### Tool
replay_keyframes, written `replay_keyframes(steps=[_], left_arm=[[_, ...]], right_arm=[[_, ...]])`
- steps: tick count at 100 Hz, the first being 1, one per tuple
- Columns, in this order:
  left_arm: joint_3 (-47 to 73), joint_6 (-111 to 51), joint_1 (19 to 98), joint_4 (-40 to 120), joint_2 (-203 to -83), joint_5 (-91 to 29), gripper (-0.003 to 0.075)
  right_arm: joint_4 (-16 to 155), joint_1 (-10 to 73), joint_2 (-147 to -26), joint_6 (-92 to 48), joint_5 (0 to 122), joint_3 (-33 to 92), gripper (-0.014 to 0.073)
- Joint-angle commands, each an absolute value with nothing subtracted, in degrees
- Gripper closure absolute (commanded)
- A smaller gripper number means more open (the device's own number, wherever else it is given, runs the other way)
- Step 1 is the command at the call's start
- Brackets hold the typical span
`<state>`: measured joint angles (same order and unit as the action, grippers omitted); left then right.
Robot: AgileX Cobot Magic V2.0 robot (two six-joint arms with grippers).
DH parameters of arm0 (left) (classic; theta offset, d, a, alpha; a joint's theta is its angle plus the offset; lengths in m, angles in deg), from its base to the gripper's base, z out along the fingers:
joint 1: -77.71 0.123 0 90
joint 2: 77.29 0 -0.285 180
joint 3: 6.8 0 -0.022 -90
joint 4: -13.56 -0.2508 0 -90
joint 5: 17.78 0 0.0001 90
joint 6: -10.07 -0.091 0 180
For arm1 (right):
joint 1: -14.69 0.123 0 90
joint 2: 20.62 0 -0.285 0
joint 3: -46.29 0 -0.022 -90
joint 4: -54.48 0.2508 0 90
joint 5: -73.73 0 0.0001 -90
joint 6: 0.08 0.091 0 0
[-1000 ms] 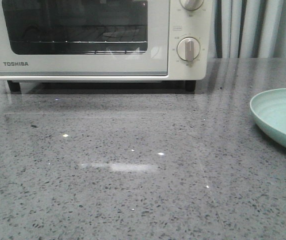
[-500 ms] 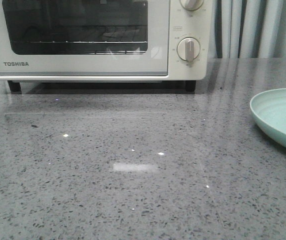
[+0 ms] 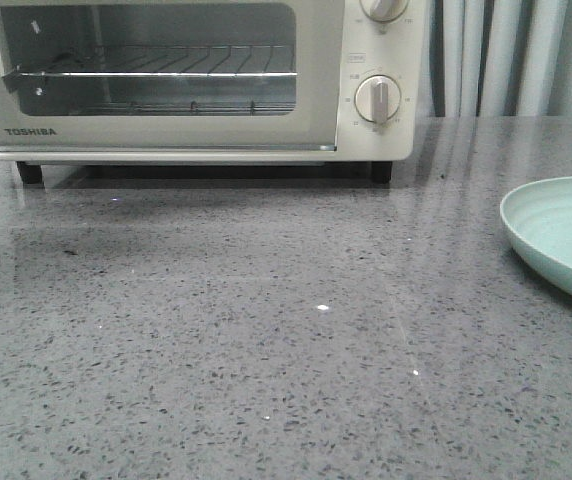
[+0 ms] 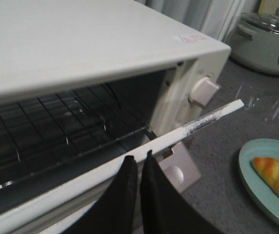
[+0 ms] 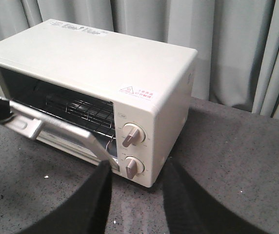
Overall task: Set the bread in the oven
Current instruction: 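Pull the oven door down and open with the left gripper, then lower the right gripper onto the croissant on the green plate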
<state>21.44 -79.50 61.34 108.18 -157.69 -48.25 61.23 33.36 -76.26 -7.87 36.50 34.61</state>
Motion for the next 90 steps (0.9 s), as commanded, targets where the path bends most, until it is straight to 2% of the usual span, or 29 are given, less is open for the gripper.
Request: replay_keyframes(steps=[1,18,36,61,68,84,90], left_arm=[[25.13,-79.43,61.11,108.63,-153.81,-47.09,0.074],[31.09,-75.51,61.11,108.74,-142.03,-50.34,0.074],[31.65,-64.51,61.11,98.95,-128.57,-49.77,0.074],[31.42,-56.57,61.11,91.53,-113.4,-46.46,0.074],[31.42,-56.57,61.11,91.54,-111.4,-46.33,0.074],[31.42,-55.62,61.11,91.54,-109.85,-46.33,0.074],[31.42,-55.62,61.11,91.41,-109.85,-46.44,0.074]], right_arm=[[61.55,33.44,-75.91,-8.41,39.52,36.54,0.0368],[61.55,33.44,-76.03,-8.41,35.87,36.54,0.0368],[60.77,33.44,-77.31,-8.41,30.28,36.54,0.0368],[57.88,33.09,-86.22,-8.41,18.64,36.54,0.0358],[56.59,33.09,-89.4,-8.41,17.12,36.54,0.0309],[51.01,33.09,-96.28,-5.29,13.41,36.54,0.008],[47.46,33.09,-98.0,-3.31,11.56,36.54,0.0032]])
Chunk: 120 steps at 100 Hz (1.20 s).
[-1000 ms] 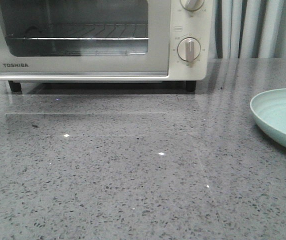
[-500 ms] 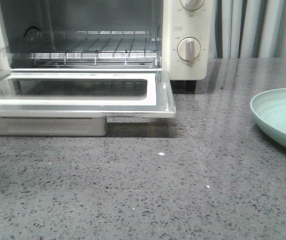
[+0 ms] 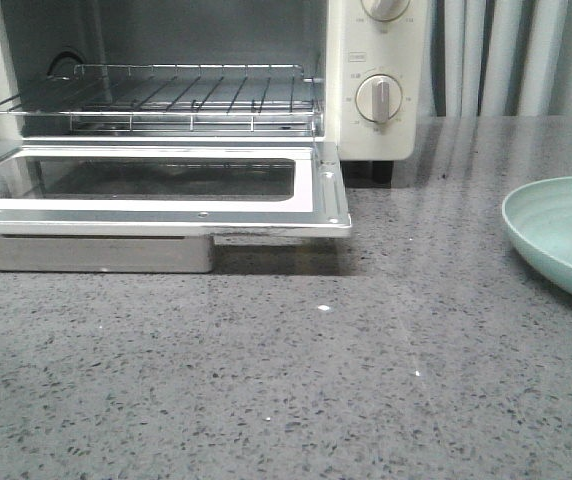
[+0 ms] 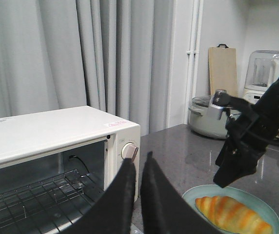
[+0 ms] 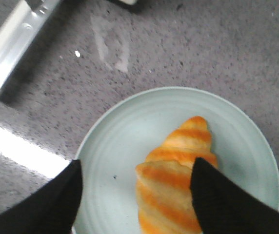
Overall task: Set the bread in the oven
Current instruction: 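Lower the right gripper onto the croissant on the green plate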
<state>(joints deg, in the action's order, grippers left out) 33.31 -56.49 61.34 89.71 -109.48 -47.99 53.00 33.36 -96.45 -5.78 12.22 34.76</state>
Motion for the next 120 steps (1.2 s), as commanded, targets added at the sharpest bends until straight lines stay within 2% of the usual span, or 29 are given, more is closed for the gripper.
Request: replay_keyframes(steps=[1,25,57,92,106,120], left_arm=[[31.42,-55.62,61.11,91.41,-109.85,-46.44,0.074],[31.42,-55.62,61.11,91.27,-109.85,-46.44,0.074],[31.42,-55.62,61.11,90.59,-109.85,-46.44,0.074],[31.42,-55.62,61.11,90.37,-109.85,-46.44,0.074],[31.42,-55.62,61.11,90.37,-109.85,-46.44,0.074],[31.42,-55.62,61.11,90.37,-109.85,-46.44,0.074]], right_arm=[[47.07,33.09,-98.45,-2.99,11.43,36.54,0.0029],[41.25,31.81,-103.35,3.55,8.47,36.54,0.0019],[48.58,26.96,-104.66,3.55,7.93,36.34,0.0019],[53.76,26.73,-110.4,3.55,4.47,36.34,0.0025],[53.76,26.73,-111.93,3.55,3.73,36.21,0.0095],[53.64,26.73,-112.02,3.55,2.85,36.21,0.0258]])
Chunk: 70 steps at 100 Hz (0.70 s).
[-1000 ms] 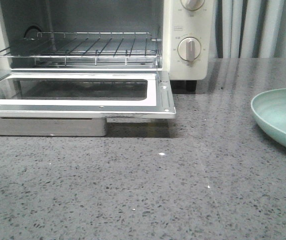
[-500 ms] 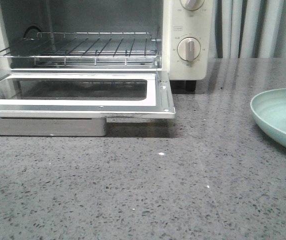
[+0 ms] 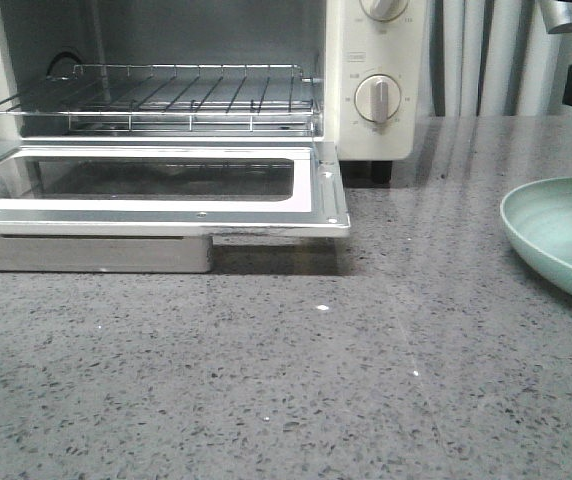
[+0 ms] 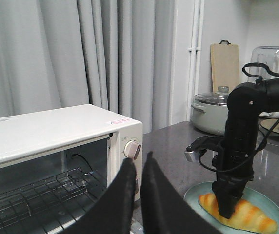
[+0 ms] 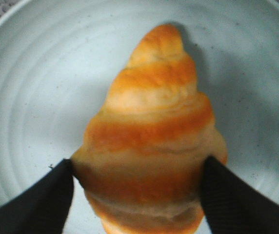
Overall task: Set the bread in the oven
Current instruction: 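Lower the right gripper onto the croissant on the green plate, then grasp the croissant with the right gripper and lift it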
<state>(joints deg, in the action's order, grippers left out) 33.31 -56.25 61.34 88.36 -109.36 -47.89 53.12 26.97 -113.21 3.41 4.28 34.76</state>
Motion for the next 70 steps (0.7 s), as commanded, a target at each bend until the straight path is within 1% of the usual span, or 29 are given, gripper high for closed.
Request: replay_keyframes(steps=[1,17,29,53,70], left_arm=[[31.42,-55.62,61.11,90.37,-109.85,-46.44,0.074],[31.42,-55.62,61.11,90.37,-109.85,-46.44,0.074],[31.42,-55.62,61.11,90.37,-109.85,-46.44,0.074],[31.42,-55.62,61.11,90.37,-109.85,-46.54,0.074],[31.42,-55.62,61.11,90.37,-109.85,-46.66,0.074]], right_arm=[[53.64,26.73,-112.02,3.55,2.71,36.21,0.0281],[52.99,26.73,-112.02,2.89,2.1,36.21,0.0536],[52.99,26.73,-112.02,2.47,2.1,36.21,0.0666],[52.41,26.73,-111.58,2.47,2.49,36.32,0.0666],[52.08,26.73,-109.01,1.53,1.71,36.56,0.0666]])
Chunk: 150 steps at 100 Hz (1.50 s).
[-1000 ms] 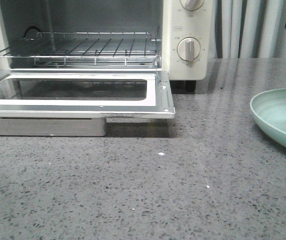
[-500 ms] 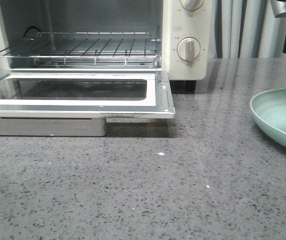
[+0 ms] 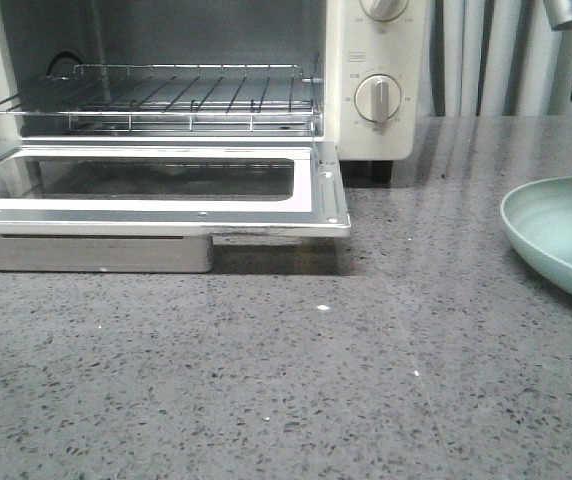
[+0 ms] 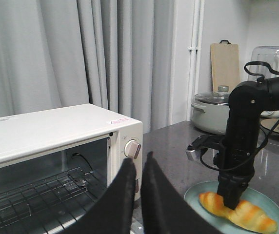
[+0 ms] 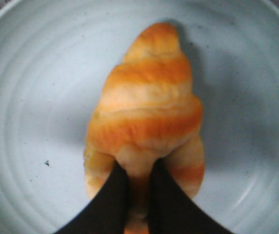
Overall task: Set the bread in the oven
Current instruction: 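Grasp the croissant with the right gripper and lift it, then carry the croissant with the right gripper into the open oven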
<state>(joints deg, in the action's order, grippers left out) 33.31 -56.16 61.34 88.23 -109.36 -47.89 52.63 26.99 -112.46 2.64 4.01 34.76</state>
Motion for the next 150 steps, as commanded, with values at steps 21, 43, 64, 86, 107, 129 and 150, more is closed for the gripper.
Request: replay_keyframes(steps=[21,43,64,86,107,129,150], left_arm=[[31.42,-55.62,61.11,90.37,-109.85,-46.74,0.074],[31.42,-55.62,61.11,91.15,-109.85,-47.94,0.074],[31.42,-55.62,61.11,91.46,-109.85,-49.04,0.074],[31.42,-55.62,61.11,91.82,-109.85,-49.51,0.074],[31.42,-55.62,61.11,91.82,-109.85,-50.11,0.074],[31.42,-55.62,61.11,91.82,-109.85,-50.43,0.074],[31.42,-55.62,61.11,91.82,-109.85,-50.33,0.074]], right_arm=[[52.19,27.05,-104.72,-1.54,-0.74,38.94,0.0666],[53.22,32.44,-100.23,-10.05,-0.74,45.19,0.0666],[53.22,42.29,-99.67,-14.17,-0.74,52.58,0.0666],[52.47,51.65,-102.51,-17.67,-0.74,57.98,0.0666],[51.13,57.1,-108.17,-20.06,-0.74,63.06,0.0666],[49.74,58.95,-115.89,-20.88,-0.74,71.43,0.0666],[49.53,58.95,-122.89,-22.44,-0.74,79.8,0.0666]])
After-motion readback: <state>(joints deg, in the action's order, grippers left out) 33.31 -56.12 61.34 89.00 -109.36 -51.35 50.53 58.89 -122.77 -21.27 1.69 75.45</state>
